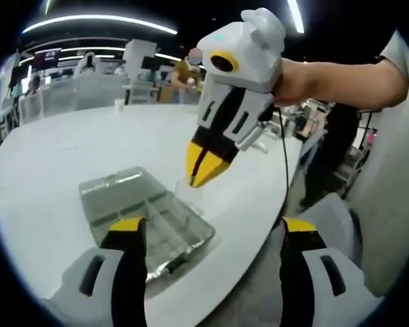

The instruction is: Insert the divider into the dual guide fixture by aligning both edges with the guide slots and pushing it downward to the bottom, including one-sided entry, uneven engagement, binding, and posture correction.

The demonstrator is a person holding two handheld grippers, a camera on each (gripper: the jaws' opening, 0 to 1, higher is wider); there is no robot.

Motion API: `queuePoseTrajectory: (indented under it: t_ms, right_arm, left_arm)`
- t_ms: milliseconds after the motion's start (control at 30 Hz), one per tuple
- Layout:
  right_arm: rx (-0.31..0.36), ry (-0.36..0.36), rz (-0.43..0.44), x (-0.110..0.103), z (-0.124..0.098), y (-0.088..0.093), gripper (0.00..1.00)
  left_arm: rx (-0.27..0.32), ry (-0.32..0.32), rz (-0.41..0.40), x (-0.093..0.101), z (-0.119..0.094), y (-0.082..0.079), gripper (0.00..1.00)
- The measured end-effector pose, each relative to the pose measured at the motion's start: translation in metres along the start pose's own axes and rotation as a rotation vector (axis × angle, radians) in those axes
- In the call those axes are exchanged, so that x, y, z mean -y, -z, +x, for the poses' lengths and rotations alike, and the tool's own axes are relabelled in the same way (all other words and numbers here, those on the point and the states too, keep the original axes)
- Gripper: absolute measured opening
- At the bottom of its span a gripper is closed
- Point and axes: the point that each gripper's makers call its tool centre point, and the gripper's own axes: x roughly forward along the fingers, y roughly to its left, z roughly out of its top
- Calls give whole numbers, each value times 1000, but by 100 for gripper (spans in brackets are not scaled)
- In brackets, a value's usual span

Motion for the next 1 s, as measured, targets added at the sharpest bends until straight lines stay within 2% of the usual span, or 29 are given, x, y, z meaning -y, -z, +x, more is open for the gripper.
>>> queuePoseTrajectory:
  t_ms: [1000]
  right_arm:
    - [-25, -16, 11, 7, 15, 7, 0]
  left_arm:
    - [1, -7, -21, -5, 1, 0, 78]
